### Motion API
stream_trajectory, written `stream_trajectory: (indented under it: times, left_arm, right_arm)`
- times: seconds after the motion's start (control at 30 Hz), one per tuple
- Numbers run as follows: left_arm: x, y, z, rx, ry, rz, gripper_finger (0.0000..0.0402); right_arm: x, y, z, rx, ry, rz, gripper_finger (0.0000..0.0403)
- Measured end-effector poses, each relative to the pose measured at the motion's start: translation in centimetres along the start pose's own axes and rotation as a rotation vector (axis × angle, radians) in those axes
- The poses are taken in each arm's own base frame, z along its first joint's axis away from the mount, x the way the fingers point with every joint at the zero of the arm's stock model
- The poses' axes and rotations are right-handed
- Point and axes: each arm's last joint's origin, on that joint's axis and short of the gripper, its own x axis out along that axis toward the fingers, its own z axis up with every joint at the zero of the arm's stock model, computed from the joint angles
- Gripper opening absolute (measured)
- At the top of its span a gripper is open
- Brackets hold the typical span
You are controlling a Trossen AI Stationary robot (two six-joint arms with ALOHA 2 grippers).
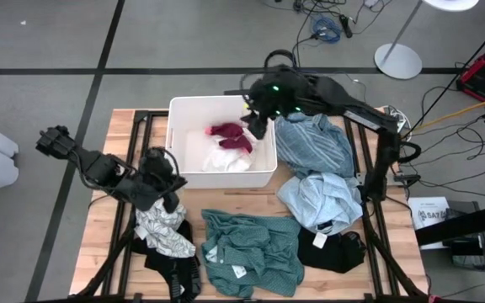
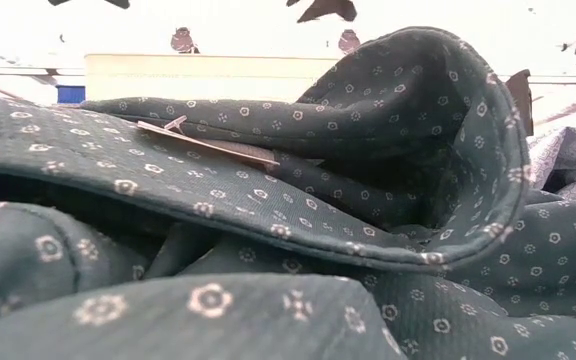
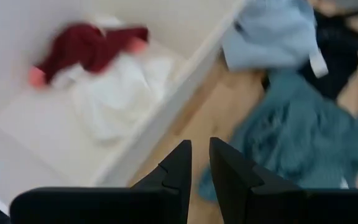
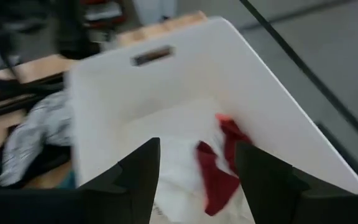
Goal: Sort clothes
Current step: Put the white polo shirt into the white laundry organizer
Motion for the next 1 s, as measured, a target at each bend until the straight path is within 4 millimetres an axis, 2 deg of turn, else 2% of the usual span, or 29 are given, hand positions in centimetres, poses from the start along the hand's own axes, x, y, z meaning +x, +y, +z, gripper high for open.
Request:
stream_trajectory:
  times: [0.2, 0.33, 0.5, 0.67, 0.8, 0.9, 1.0]
  left_arm:
    - [0.2, -1.1, -1.1, 0.059, 0.087, -0.039, 0.0066]
    - [0.5, -1.8, -1.8, 0.022, 0.159, -0.065, 0.0066]
    - [1.1, -2.7, -2.6, -0.042, 0.251, -0.065, 0.0066]
    - [2.1, -3.5, -3.1, -0.058, 0.276, -0.031, 0.0066]
    - [3.1, -4.2, -3.8, -0.082, 0.334, 0.006, 0.0066]
    - [3.9, -4.4, -4.7, -0.132, 0.425, 0.089, 0.0066]
    - [4.5, -4.0, -5.7, -0.239, 0.480, 0.254, 0.0066]
  right_arm:
    - [-4.8, 3.9, -0.8, -0.080, -0.022, 0.100, 0.0197]
    - [-6.7, 6.0, -2.9, -0.178, 0.020, 0.163, 0.0197]
    - [-5.7, 6.8, -7.0, -0.174, 0.043, 0.203, 0.0197]
    - [-2.9, 6.3, -12.6, -0.061, 0.013, 0.296, 0.0197]
    - [-1.5, 5.5, -16.6, 0.042, -0.011, 0.327, 0.0197]
    - [-0.7, 5.0, -19.0, 0.113, 0.015, 0.322, 0.0196]
    - [-0.4, 4.7, -20.3, 0.157, 0.025, 0.321, 0.0196]
